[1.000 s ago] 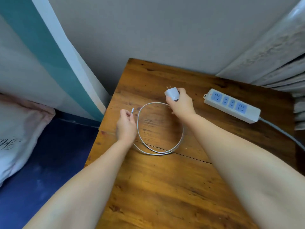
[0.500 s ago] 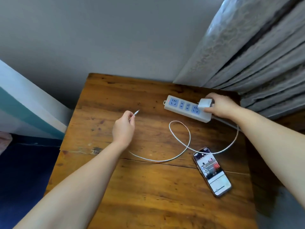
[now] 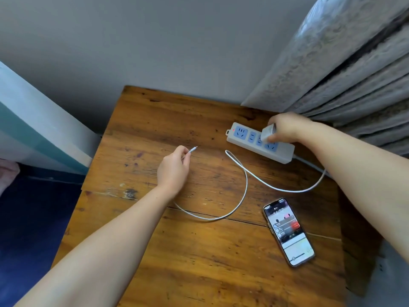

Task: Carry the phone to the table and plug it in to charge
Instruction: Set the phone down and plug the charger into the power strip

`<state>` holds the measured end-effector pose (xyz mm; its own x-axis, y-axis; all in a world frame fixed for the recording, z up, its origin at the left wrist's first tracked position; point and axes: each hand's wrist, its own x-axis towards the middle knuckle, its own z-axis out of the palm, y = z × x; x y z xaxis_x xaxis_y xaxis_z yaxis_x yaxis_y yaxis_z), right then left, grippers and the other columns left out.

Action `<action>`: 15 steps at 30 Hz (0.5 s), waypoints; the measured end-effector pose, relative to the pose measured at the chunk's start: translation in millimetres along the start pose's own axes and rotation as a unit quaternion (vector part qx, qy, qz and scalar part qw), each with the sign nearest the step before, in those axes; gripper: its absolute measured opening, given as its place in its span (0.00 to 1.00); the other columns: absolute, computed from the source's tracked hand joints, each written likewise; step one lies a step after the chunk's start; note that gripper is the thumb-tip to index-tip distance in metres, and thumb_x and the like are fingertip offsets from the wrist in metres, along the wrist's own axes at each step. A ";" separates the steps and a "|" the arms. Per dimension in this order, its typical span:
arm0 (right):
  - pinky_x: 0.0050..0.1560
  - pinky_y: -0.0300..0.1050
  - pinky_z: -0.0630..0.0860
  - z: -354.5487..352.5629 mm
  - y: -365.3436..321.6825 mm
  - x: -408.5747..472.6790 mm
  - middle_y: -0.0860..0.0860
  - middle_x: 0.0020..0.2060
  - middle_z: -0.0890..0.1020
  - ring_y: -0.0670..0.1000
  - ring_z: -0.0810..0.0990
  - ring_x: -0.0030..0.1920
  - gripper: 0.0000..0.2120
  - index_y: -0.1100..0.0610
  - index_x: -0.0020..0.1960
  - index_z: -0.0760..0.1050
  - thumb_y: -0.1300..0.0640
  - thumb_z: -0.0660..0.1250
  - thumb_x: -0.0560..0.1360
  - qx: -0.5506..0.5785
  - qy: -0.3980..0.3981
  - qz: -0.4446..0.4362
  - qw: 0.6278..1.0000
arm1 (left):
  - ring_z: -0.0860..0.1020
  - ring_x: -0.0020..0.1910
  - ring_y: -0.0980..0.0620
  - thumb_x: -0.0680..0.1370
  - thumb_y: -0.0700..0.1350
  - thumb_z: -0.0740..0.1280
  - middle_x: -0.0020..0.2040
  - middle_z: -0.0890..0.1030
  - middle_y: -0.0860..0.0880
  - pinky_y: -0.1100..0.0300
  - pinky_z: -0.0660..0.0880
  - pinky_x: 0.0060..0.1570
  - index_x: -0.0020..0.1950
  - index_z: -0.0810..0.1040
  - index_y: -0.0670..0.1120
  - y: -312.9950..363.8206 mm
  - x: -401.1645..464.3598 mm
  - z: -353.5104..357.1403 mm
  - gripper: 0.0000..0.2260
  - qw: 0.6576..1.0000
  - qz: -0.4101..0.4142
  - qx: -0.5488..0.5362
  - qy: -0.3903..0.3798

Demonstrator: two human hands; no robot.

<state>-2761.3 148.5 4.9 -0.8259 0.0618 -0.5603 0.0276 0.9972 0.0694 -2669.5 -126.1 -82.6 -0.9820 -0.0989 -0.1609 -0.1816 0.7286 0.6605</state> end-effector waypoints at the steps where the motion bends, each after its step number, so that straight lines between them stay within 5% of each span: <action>1: 0.42 0.47 0.75 -1.1 -2.1 -0.8 0.54 0.51 0.79 0.53 0.77 0.46 0.26 0.54 0.64 0.73 0.45 0.71 0.69 -0.004 -0.005 -0.002 1.000 | 0.77 0.41 0.39 0.80 0.48 0.60 0.41 0.82 0.44 0.53 0.70 0.36 0.51 0.76 0.46 1.4 -0.9 0.9 0.08 1.000 0.002 -0.003 -0.001; 15: 0.33 0.44 0.73 -0.7 -38.0 -0.2 0.52 0.35 0.72 0.52 0.75 0.37 0.17 0.60 0.55 0.74 0.50 0.69 0.73 -0.128 -0.032 0.008 0.991 | 0.77 0.39 0.42 0.80 0.47 0.61 0.35 0.77 0.50 0.55 0.70 0.35 0.51 0.77 0.46 7.0 -14.9 4.1 0.07 1.000 0.019 -0.014 -0.014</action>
<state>-2762.5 110.6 2.9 -0.7887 0.0880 -0.6085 -0.1110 0.9530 0.2817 -2656.0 -116.7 -78.6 -0.9864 -0.0516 -0.1560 -0.1458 0.7119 0.6869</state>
